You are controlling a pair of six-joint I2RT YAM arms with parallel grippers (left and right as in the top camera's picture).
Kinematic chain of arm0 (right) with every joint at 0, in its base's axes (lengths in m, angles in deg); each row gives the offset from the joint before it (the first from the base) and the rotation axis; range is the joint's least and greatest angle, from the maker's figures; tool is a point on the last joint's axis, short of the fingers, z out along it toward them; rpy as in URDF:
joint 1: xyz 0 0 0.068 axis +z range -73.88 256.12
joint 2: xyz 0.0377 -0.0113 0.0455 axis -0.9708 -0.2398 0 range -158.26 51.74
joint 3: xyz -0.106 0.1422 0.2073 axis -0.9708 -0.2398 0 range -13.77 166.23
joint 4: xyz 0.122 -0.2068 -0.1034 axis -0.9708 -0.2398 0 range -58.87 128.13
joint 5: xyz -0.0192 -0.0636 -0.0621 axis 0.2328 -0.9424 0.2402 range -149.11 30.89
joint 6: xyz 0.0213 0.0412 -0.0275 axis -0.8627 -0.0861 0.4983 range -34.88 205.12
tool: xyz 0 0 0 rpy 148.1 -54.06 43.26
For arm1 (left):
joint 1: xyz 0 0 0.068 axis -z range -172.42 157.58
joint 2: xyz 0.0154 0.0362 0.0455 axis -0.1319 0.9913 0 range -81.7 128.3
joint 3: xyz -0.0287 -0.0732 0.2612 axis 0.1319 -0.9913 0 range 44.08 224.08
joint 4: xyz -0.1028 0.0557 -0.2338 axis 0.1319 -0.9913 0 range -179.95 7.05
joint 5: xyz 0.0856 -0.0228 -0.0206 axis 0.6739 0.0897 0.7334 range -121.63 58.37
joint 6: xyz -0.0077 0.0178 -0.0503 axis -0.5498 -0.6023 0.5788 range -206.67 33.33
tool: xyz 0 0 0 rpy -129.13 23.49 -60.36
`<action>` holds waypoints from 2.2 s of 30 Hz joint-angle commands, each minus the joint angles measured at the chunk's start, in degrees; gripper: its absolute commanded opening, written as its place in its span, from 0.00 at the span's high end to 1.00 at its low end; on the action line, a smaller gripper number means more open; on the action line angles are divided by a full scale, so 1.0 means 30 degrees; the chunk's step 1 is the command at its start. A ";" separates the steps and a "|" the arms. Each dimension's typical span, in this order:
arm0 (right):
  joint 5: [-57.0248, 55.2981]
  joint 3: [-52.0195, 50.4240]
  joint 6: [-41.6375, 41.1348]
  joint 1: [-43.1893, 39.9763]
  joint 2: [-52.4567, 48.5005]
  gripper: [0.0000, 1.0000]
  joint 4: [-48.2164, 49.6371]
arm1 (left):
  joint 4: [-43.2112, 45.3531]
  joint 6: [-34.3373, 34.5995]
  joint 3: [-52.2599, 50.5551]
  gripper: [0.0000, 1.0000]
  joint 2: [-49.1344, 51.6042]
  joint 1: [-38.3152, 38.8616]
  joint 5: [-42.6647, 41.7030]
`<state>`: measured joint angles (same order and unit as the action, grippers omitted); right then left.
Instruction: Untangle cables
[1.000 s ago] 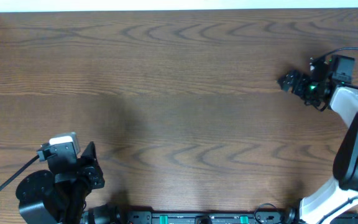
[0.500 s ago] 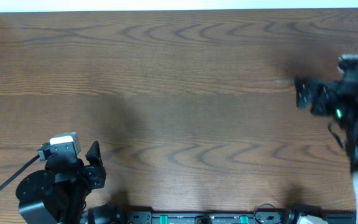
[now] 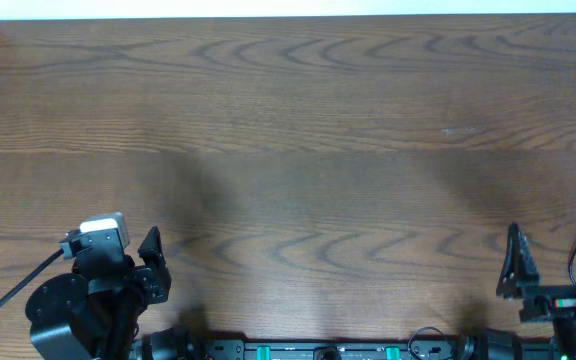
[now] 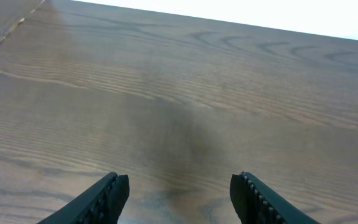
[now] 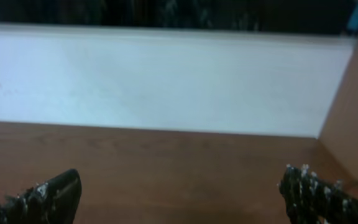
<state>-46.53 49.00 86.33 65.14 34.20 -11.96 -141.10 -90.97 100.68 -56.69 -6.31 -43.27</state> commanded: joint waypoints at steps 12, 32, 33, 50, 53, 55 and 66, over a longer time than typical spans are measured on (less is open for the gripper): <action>0.0670 -0.0087 0.0882 0.0998 0.4845 0.01 -0.1785 | -0.0656 0.0160 -0.0051 0.42 -0.0051 -0.0095 0.0109; 0.2506 -0.8619 0.0408 0.1020 0.5719 0.01 1.1460 | -0.0576 0.0335 -0.0051 0.42 -0.0051 -0.0095 0.0109; 0.2506 -0.9755 -0.0306 0.1020 0.5719 0.01 1.3114 | -0.0532 0.0452 -0.0051 0.42 -0.0051 -0.0095 0.0109; 0.1377 -2.0822 -0.5836 0.1035 0.5719 0.01 2.4720 | -0.0233 0.0459 -0.0051 0.42 -0.0051 -0.0095 0.0102; 0.1348 -2.0822 -0.5719 0.1049 0.5719 0.01 2.3023 | -0.0233 0.0459 -0.0051 0.42 -0.0051 -0.0095 0.0102; 0.1158 -2.0822 -0.5610 0.1056 0.5719 0.01 2.2054 | -0.0233 0.0459 -0.0051 0.42 -0.0051 -0.0095 0.0102; -0.0503 -2.0815 -0.5850 0.1056 0.5559 0.01 1.5540 | -0.0233 0.0525 -0.0051 0.42 -0.0051 -0.0095 0.0095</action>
<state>-46.62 -13.38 70.05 67.11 50.87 35.15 -141.86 -89.85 100.68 -56.69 -6.31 -43.29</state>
